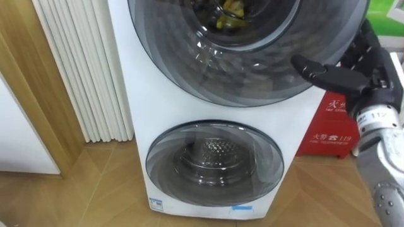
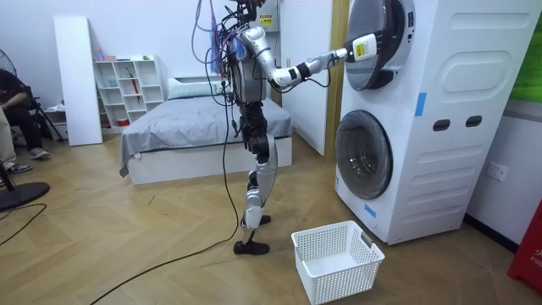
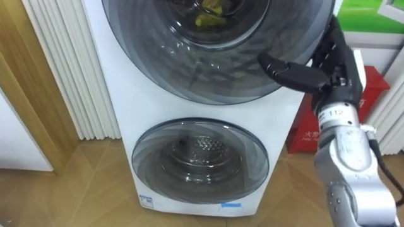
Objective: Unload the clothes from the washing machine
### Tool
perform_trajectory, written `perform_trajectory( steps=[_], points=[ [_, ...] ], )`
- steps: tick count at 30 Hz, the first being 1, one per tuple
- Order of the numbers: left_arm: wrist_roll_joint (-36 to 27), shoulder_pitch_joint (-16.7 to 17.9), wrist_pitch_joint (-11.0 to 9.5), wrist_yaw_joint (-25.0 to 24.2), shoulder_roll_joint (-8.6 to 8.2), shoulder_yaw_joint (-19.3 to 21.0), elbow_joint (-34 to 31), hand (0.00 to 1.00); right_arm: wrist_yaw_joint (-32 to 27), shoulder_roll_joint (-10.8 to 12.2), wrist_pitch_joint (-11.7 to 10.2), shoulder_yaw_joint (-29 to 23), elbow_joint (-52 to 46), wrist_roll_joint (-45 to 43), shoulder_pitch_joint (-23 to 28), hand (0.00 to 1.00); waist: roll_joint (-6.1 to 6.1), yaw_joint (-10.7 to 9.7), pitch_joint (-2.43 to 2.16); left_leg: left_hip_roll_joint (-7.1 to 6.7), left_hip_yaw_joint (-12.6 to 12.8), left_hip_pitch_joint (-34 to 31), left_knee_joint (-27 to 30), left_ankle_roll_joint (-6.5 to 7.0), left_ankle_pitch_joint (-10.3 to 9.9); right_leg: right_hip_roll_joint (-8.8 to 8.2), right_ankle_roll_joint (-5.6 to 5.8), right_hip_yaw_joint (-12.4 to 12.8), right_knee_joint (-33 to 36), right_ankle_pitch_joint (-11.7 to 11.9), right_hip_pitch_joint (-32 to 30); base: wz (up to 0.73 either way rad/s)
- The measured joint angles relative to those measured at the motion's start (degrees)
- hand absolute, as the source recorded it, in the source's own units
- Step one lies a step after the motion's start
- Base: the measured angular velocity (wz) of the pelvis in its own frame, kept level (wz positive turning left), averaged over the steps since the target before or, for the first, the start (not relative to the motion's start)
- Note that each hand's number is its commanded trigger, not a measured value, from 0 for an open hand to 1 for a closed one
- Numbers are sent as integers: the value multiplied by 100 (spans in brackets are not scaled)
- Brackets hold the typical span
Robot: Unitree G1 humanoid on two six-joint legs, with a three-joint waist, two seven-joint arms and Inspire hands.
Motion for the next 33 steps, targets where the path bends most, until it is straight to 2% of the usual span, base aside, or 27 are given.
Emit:
perform_trajectory(
  steps=[3, 10, 17, 26, 31, 33],
  points=[
    [0, -6, 3, -33, 0, -3, 0, 0, 0, -29, 0, -6, 0, -162, -30, 0, -43, -3, 3, -2, -1, -16, 1, 0, 0, 0, 0, 4, 1, 0, -18, 0],
    [11, -7, -6, -47, 6, -9, -44, 0, 38, -83, 0, -10, 9, -200, -117, 0, -38, 0, 2, 2, 5, -90, 7, 0, 0, 5, 0, 4, 3, 0, -97, 0],
    [10, -10, 10, -47, 111, -107, -85, 0, -2, -102, -1, -4, 75, -156, -169, 0, -40, 132, 7, 15, 41, -96, -24, -7, 4, 10, 0, 11, 1, 0, -152, -4],
    [27, -49, 88, -47, 153, -237, -165, 0, -6, -99, 11, 65, 67, 34, -285, 0, -40, 187, 5, 46, 137, -179, -27, -8, 10, -1, 0, -1, 61, 1, -317, -9],
    [48, -80, 129, -46, 182, -360, -160, 0, -5, 122, -7, 110, -94, 192, -157, 0, -34, 187, 5, 80, 229, -103, -37, -10, 9, 13, -1, 17, 87, 1, -300, -10],
    [50, -118, 125, -15, 185, -416, -149, 0, -5, 258, -34, 142, -511, 216, 204, 0, -13, 185, 6, 96, 259, -81, -39, -11, 8, 23, -1, 5, 88, 1, -269, -6]
  ],
)
